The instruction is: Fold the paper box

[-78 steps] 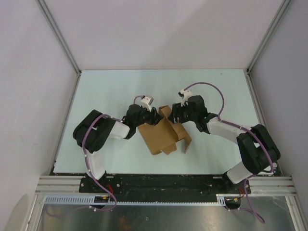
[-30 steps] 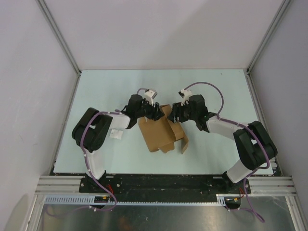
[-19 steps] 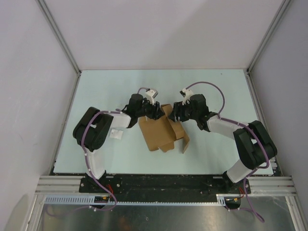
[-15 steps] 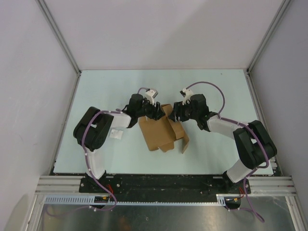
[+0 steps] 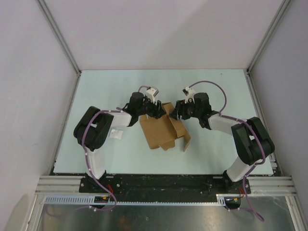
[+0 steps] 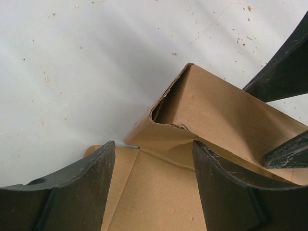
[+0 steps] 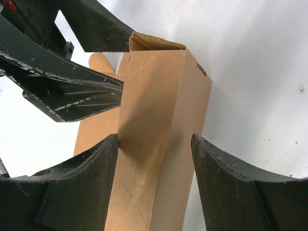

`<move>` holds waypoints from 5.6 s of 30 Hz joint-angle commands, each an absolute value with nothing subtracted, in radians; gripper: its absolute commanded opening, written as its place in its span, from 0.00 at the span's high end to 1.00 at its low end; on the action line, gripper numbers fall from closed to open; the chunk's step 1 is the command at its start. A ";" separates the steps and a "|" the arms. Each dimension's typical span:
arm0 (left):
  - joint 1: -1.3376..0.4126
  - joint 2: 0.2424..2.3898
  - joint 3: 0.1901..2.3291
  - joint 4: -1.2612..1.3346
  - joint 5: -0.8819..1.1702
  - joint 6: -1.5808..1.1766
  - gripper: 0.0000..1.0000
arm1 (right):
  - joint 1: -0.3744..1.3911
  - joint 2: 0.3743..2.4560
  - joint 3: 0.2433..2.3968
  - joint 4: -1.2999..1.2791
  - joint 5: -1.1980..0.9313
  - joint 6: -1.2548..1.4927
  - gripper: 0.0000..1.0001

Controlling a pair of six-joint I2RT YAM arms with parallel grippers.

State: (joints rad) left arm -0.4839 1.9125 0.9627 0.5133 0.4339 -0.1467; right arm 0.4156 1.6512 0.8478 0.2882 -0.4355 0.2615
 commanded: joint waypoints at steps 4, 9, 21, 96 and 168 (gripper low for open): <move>-0.480 1.940 1.028 0.499 0.486 -0.091 0.30 | 0.390 1.689 0.896 0.341 -0.474 0.253 0.33; -0.482 1.957 1.046 0.476 0.497 -0.089 0.30 | 0.387 1.712 0.920 0.342 -0.479 0.255 0.33; -0.474 1.957 1.051 0.459 0.486 -0.094 0.33 | 0.377 1.681 0.948 0.301 -0.466 0.239 0.33; -0.442 2.002 1.233 0.212 0.448 -0.101 0.50 | 0.402 1.740 0.963 0.296 -0.462 0.233 0.37; -0.525 2.080 1.223 0.370 0.328 -0.365 0.39 | 0.357 1.758 0.963 0.354 -0.584 0.270 0.36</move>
State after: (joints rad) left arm -0.5114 2.0766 1.2270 0.3050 0.3210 -0.3130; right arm 0.3576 1.7435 0.9302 0.3210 -0.5587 0.2783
